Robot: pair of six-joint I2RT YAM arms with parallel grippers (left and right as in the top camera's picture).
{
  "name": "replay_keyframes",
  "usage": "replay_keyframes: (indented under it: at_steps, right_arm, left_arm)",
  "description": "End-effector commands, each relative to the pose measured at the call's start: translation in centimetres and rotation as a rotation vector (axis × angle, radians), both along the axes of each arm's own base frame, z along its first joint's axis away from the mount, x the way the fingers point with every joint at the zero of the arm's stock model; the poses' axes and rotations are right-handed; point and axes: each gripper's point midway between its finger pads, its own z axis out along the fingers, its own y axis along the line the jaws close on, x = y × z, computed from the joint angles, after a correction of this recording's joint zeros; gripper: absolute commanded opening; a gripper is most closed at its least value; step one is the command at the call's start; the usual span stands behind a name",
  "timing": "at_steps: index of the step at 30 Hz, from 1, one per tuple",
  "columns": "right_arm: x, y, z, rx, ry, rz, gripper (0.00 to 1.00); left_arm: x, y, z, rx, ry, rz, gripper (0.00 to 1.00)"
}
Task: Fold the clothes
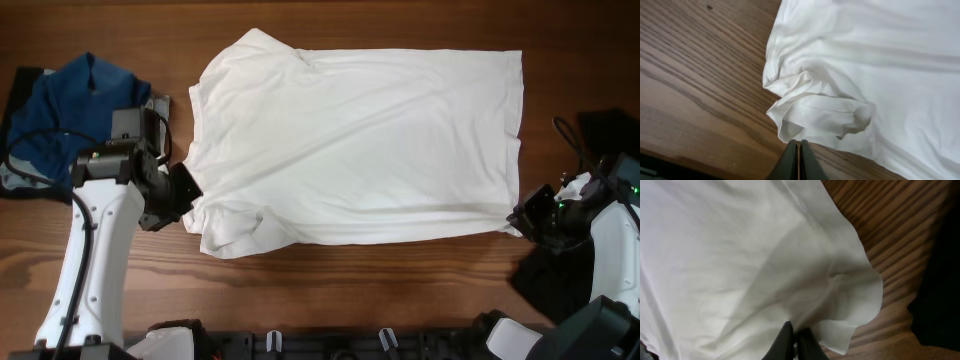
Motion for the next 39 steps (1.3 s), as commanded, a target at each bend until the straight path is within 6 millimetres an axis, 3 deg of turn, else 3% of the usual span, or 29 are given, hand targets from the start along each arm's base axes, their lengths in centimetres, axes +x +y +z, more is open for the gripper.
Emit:
replay_keyframes:
  at_steps: [1, 2, 4, 8, 11, 18, 20, 21, 22, 27, 31, 34, 39]
  right_arm:
    - [0.5, -0.2, 0.9, -0.010, -0.034, 0.018, 0.04]
    - [0.5, -0.2, 0.9, -0.010, -0.034, 0.017, 0.04]
    - [0.5, -0.2, 0.9, -0.009, -0.034, 0.014, 0.04]
    - [0.6, -0.1, 0.9, -0.005, -0.040, 0.016, 0.04]
    - [0.7, -0.1, 0.9, -0.007, -0.043, 0.016, 0.04]
    - [0.8, -0.2, 1.0, -0.010, -0.047, 0.016, 0.04]
    - [0.8, -0.2, 1.0, -0.011, -0.049, 0.017, 0.04]
    - [0.8, -0.2, 1.0, -0.011, -0.048, 0.017, 0.04]
    - [0.8, -0.2, 1.0, -0.011, -0.048, 0.017, 0.04]
    - [0.8, -0.2, 1.0, -0.011, -0.049, 0.017, 0.04]
    - [1.0, -0.3, 1.0, -0.016, -0.056, 0.017, 0.04]
    - [1.0, -0.3, 1.0, -0.016, -0.056, 0.019, 0.04]
    - [0.8, -0.4, 0.9, -0.019, -0.047, 0.018, 0.04]
  left_arm:
    - [-0.6, -0.3, 0.5, -0.017, 0.005, -0.031, 0.04]
    - [-1.3, -0.3, 0.3, -0.020, 0.039, -0.030, 0.08]
    - [-2.1, -0.6, -0.5, -0.038, 0.077, -0.010, 0.38]
    - [-3.0, -0.8, -3.7, -0.058, 0.120, 0.082, 0.53]
    - [-4.1, -1.6, -7.0, -0.101, 0.162, 0.124, 0.46]
    - [-5.7, -2.5, -10.9, -0.146, 0.219, 0.143, 0.42]
    - [-5.5, -2.4, -11.3, -0.140, 0.221, 0.143, 0.25]
    - [-5.5, -2.3, -11.5, -0.139, 0.223, 0.143, 0.08]
    - [-5.5, -2.3, -11.5, -0.139, 0.225, 0.143, 0.04]
    - [-6.0, -2.4, -10.8, -0.139, 0.257, 0.136, 0.04]
    - [-5.2, -1.6, -7.9, -0.115, 0.252, 0.075, 0.04]
    - [-2.8, 0.2, -3.9, -0.036, 0.166, 0.058, 0.04]
    - [0.9, 0.6, -0.2, -0.021, 0.011, 0.034, 0.04]
